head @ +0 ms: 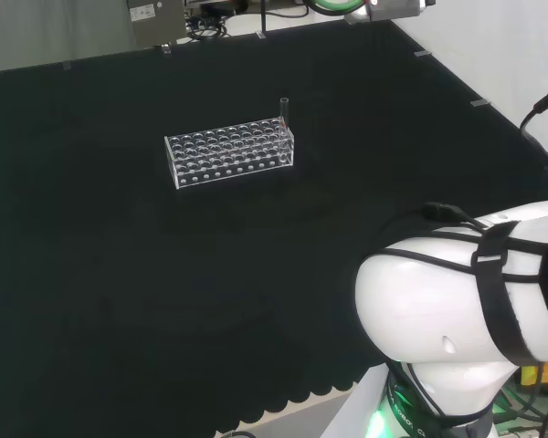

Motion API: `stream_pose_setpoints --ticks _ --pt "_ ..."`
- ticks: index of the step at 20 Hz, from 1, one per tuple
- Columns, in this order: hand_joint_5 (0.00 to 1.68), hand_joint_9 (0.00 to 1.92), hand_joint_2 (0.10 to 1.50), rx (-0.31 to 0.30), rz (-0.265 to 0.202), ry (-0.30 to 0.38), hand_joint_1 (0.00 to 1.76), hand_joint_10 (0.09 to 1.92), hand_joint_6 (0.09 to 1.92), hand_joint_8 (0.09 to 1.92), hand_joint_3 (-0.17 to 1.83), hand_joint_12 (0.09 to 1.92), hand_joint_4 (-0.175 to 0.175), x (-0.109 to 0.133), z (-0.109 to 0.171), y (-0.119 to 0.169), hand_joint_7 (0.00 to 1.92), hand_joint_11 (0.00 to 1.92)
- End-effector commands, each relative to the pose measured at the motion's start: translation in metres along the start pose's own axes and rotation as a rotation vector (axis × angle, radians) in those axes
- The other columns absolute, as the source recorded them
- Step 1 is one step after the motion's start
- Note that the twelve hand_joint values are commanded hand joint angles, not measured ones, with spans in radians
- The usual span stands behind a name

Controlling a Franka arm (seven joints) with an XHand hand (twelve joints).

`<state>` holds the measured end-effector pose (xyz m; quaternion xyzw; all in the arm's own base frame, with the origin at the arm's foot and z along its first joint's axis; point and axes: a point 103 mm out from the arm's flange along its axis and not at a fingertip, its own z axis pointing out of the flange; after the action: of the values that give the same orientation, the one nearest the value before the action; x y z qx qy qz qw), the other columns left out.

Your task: Pick up the test tube.

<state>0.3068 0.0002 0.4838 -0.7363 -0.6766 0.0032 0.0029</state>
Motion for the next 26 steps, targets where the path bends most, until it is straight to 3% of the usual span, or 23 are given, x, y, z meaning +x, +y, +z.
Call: stream_pose_setpoints --ticks 1,8,13,26 --pt "0.02 0.0 0.79 -0.003 0.002 -0.008 0.51 0.63 0.1 0.29 0.52 1.37 -0.051 0.0 0.002 0.0 0.0 0.0" --pt "0.03 0.0 0.84 0.036 0.004 0.002 0.5 0.61 0.09 0.25 0.41 1.39 -0.052 -0.003 0.01 0.017 0.0 0.0" --pt "0.04 0.0 0.87 0.096 0.007 -0.009 0.51 0.65 0.09 0.39 0.36 1.4 -0.052 -0.007 0.025 0.048 0.0 0.0" --pt "0.09 0.0 0.89 0.266 0.069 -0.034 0.53 0.76 0.09 0.55 0.3 1.46 -0.059 -0.036 0.085 0.126 0.0 0.0"
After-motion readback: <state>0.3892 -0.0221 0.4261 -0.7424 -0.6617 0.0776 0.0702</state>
